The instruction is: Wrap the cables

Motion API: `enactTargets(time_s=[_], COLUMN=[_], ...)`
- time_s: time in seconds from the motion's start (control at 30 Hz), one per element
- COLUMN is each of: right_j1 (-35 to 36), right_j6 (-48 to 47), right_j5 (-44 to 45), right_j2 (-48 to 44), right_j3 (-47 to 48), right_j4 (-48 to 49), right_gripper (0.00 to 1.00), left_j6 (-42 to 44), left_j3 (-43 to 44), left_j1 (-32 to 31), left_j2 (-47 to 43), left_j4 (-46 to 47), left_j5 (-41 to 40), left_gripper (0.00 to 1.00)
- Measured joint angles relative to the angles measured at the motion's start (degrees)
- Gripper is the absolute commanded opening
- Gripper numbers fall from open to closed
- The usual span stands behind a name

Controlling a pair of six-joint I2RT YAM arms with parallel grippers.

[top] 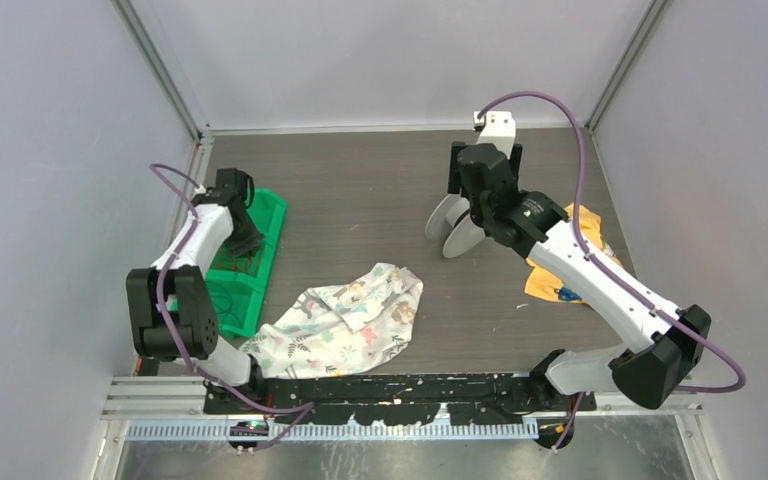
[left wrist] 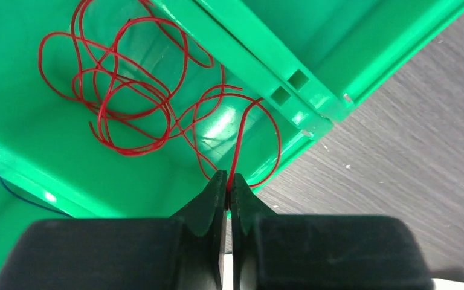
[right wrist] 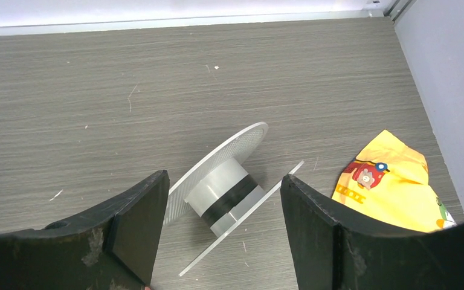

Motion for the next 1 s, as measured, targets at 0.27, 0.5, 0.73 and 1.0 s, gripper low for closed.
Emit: enactTargets(time_s=[0.27, 0.5, 0.73, 1.0], right_j1=[0.0, -1.5, -4.7, -4.8], right_j6=[0.0, -0.1, 1.3, 4.4], right_j5=[0.5, -1.9, -13.3, -36.7], right_j2=[-1.6, -1.1, 0.3, 1.7], right_j3=[-0.2, 1.2, 6.7, 10.6], right_j4=[-0.3, -0.6, -1.3, -0.6], right_gripper=[0.73, 0.73, 0.81, 0.86], left_j6=[4.7, 10.0, 11.1, 9.5], left_j3=[5.1, 26.8, 32.3, 30.0], left_j1=[-0.7, -6.5, -14.7, -15.6], left_j2=[-11.6, -24.2, -23.6, -17.7], left_j4=[-2.1, -0.5, 2.6, 5.0], left_j5=[-2.4, 3.4, 24.3, 40.4], left_gripper=[0.01, 0.01, 0.01, 0.00])
